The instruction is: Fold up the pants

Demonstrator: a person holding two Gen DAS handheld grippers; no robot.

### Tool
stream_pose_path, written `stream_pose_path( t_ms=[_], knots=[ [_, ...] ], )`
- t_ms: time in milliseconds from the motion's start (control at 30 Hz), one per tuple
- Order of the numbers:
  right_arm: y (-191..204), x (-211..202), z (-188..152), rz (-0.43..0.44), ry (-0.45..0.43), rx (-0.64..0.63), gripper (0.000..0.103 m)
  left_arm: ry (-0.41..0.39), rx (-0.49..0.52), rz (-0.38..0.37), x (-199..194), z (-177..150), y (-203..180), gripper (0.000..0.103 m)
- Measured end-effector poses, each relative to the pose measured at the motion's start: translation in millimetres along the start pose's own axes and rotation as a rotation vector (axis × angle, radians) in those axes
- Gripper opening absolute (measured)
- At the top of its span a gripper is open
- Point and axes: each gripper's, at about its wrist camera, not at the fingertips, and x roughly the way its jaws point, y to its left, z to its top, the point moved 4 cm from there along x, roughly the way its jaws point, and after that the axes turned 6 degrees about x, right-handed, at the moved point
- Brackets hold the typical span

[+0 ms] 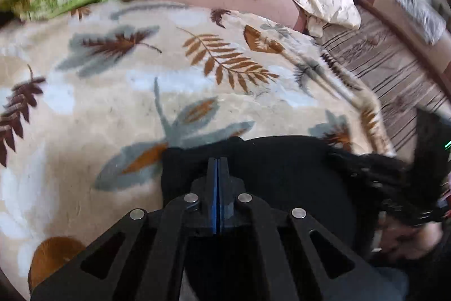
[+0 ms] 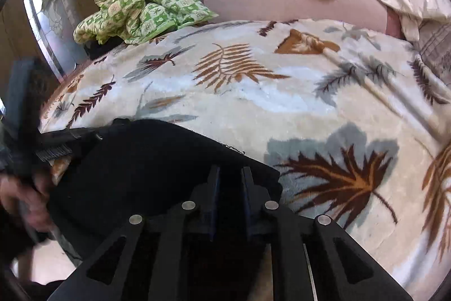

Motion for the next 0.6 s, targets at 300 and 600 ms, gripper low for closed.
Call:
stream_pose_path(
  t_ms=[300,600],
  knots=[
    [-4.6,-29.3,3.4,0.115,-0.098,0.082,0.018,-0.04,-0.033,-0.063,-42.0,6.8,3.6,0.0],
    [38.0,-53.1,-50.6,0.017,0.021,-0.224,0.017,0.022,0.047,-0.203,-48.2,-57.5,-46.7,0.0]
  ],
)
